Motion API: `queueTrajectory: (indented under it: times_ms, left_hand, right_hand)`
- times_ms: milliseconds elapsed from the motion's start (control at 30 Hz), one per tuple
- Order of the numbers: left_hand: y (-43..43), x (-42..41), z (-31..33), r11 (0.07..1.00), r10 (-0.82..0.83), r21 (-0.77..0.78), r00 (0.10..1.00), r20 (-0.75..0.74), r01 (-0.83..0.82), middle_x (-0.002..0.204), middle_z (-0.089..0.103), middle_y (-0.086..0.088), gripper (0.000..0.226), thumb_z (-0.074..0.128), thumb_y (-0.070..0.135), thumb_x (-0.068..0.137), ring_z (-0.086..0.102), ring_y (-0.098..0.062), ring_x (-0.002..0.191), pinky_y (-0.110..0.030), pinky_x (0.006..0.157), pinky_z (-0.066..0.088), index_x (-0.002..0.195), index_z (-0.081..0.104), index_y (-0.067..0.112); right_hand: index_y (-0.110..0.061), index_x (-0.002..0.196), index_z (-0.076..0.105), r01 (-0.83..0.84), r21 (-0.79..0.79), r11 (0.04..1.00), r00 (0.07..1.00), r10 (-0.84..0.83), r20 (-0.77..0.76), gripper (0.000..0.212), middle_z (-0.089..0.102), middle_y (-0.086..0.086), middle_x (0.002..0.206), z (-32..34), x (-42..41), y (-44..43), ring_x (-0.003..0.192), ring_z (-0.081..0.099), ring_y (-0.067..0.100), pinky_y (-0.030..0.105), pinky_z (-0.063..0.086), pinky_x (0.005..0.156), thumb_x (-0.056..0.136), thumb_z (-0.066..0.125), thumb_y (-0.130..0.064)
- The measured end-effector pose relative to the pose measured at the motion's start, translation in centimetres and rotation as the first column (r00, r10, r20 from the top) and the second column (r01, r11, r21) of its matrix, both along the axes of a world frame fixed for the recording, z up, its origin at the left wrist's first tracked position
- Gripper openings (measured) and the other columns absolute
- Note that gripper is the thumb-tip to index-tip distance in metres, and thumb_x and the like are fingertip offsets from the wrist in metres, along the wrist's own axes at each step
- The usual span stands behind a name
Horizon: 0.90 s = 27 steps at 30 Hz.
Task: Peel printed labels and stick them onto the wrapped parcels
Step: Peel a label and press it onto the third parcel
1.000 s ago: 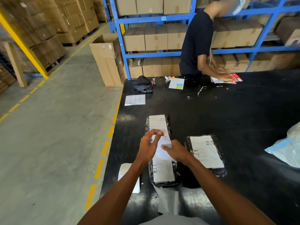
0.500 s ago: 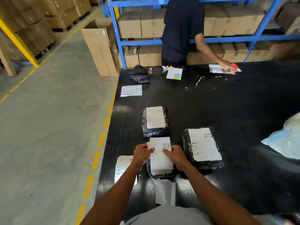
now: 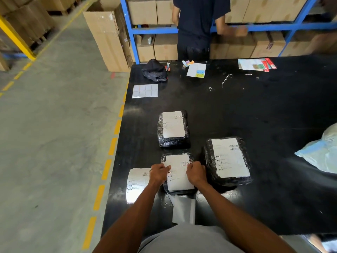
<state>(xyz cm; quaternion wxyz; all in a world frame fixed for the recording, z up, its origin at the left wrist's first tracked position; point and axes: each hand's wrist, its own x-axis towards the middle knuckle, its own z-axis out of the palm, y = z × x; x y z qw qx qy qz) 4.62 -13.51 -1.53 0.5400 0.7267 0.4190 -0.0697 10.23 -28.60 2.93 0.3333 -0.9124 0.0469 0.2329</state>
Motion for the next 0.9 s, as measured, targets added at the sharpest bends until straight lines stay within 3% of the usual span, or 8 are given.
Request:
queueTrajectory:
  times_ms: [167,333,533,700,900]
  left_hand:
    - [0.4,0.4,-0.2,1.000,0.025,0.003,1.000,-0.007,-0.025,0.059,0.055,-0.005,0.039,0.071,0.031,0.091,0.047,-0.015,0.053,-0.026,0.058,0.038,0.059,0.056,0.013]
    - [0.7,0.7,-0.5,0.999,0.041,0.003,0.999,-0.029,-0.041,0.063,0.062,-0.005,0.036,0.072,0.032,0.089,0.054,-0.018,0.058,-0.027,0.061,0.046,0.062,0.062,0.011]
    - [0.6,0.9,-0.9,0.999,0.032,0.011,0.998,-0.060,-0.031,0.061,0.062,-0.004,0.043,0.071,0.033,0.090,0.058,-0.019,0.058,-0.038,0.071,0.059,0.055,0.055,0.014]
    - [0.4,1.1,-0.7,0.999,0.038,0.029,0.996,-0.075,-0.036,0.060,0.061,-0.001,0.040,0.070,0.033,0.091,0.055,-0.016,0.058,-0.025,0.063,0.045,0.057,0.058,0.015]
    - [0.5,1.2,-0.8,0.999,0.043,0.012,0.997,-0.067,-0.043,0.067,0.065,-0.002,0.030,0.071,0.033,0.090,0.057,-0.012,0.057,-0.018,0.055,0.040,0.068,0.065,0.013]
  right_hand:
    - [0.005,0.100,0.071,-0.033,-0.051,0.998,0.999,0.035,0.020,0.036,0.072,0.028,0.107,-0.1,0.4,0.4,0.102,0.068,0.043,0.038,0.052,0.078,0.103,0.048,-0.023]
    - [0.003,0.101,0.071,-0.058,-0.101,0.993,0.998,0.061,0.022,0.034,0.072,0.026,0.107,-0.3,0.6,0.7,0.102,0.069,0.042,0.038,0.053,0.077,0.103,0.049,-0.023]
    - [0.004,0.099,0.072,-0.047,-0.107,0.993,0.999,0.048,0.011,0.033,0.073,0.025,0.106,-0.5,0.9,0.6,0.098,0.070,0.040,0.036,0.052,0.072,0.103,0.050,-0.021]
    - [0.004,0.096,0.070,-0.040,-0.097,0.995,0.999,0.040,0.002,0.033,0.073,0.024,0.105,-0.8,1.0,0.7,0.096,0.070,0.040,0.031,0.043,0.066,0.103,0.050,-0.021]
    - [0.005,0.099,0.071,-0.035,-0.111,0.993,0.999,0.033,-0.016,0.033,0.073,0.024,0.106,-0.8,1.3,0.9,0.097,0.070,0.039,0.031,0.044,0.065,0.102,0.050,-0.021]
